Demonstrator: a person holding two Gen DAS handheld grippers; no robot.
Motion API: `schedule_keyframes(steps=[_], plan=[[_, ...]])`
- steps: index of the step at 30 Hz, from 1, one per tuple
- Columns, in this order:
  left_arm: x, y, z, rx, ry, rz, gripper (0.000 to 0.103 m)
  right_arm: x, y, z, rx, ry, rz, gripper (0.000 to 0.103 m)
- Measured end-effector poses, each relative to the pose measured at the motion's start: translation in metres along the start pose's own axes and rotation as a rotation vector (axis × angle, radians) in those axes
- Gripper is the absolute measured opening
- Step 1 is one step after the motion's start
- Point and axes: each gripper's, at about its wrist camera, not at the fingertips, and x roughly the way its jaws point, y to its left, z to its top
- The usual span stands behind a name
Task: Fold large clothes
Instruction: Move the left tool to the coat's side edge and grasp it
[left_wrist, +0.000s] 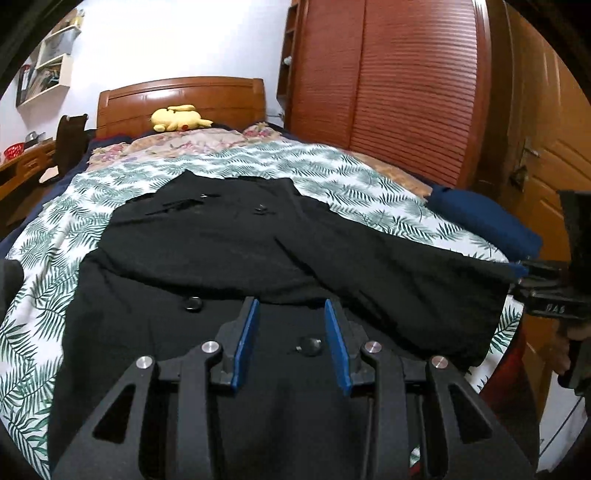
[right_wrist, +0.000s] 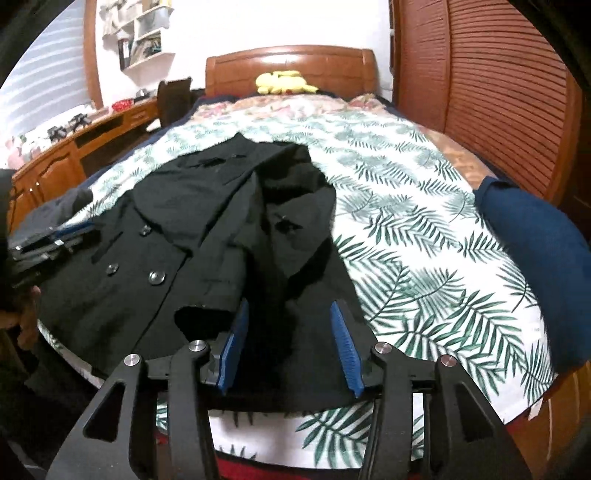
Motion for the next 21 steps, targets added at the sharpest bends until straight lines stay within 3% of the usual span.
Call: schedule_keyframes(steps=[13,21], plan=[[0.057,-0.053,0.007,0.011,0.161,-0.037,0.035,-0.013,-0.038,0.007,0.036,-0.091,0.063,0.048],[0.102,-0.064,0.007,-0.027,0.275,-0.057,0.035,-0.008,-0.046,-0.001,0.054,-0.089,0.085,0.049]])
